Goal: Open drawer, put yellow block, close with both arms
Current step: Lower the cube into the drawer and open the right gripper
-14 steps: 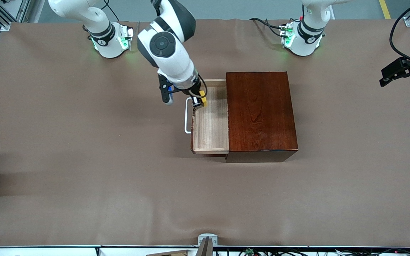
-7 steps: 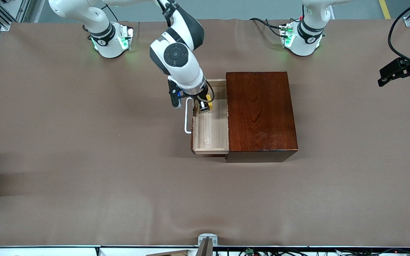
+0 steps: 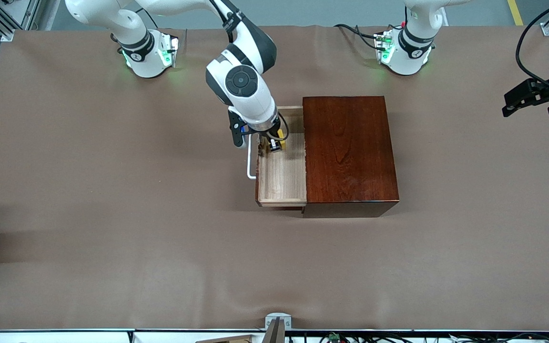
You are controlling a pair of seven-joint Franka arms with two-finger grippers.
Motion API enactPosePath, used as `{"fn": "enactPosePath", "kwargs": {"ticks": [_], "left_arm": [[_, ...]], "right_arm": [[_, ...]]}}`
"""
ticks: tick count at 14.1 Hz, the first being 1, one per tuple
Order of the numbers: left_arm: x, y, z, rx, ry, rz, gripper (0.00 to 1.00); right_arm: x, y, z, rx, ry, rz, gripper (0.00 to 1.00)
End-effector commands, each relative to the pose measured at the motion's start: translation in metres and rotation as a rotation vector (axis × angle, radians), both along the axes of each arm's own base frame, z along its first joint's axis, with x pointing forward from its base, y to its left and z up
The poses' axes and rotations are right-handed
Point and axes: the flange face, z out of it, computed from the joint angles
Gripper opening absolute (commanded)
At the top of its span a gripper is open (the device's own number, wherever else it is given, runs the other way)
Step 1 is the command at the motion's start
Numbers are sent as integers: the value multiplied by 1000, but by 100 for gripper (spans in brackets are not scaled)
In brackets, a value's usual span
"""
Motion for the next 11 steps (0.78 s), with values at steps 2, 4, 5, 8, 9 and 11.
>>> {"fn": "enactPosePath", "kwargs": {"ticks": [2,4,5,8,9,11], "left_arm": [[3,-6,-4,-25,15,-35,100],[3,-6,-2,-25,10,-32,100],[3,-7,1,-25,5,-32,100],[3,-6,1,-25,4,-31,100],[3,-6,1,-23,4,-32,100],[1,-40,1,-22,3,-55,100]], "right_arm": [[5,9,3,6,-3,-29,46],[5,10,5,7,-3,-31,64],[5,9,2,4,3,-33,71],[7,7,4,3,-1,-34,71],[13,4,11,9,-6,-41,71],[24,3,35,-1,15,-37,73]]}}
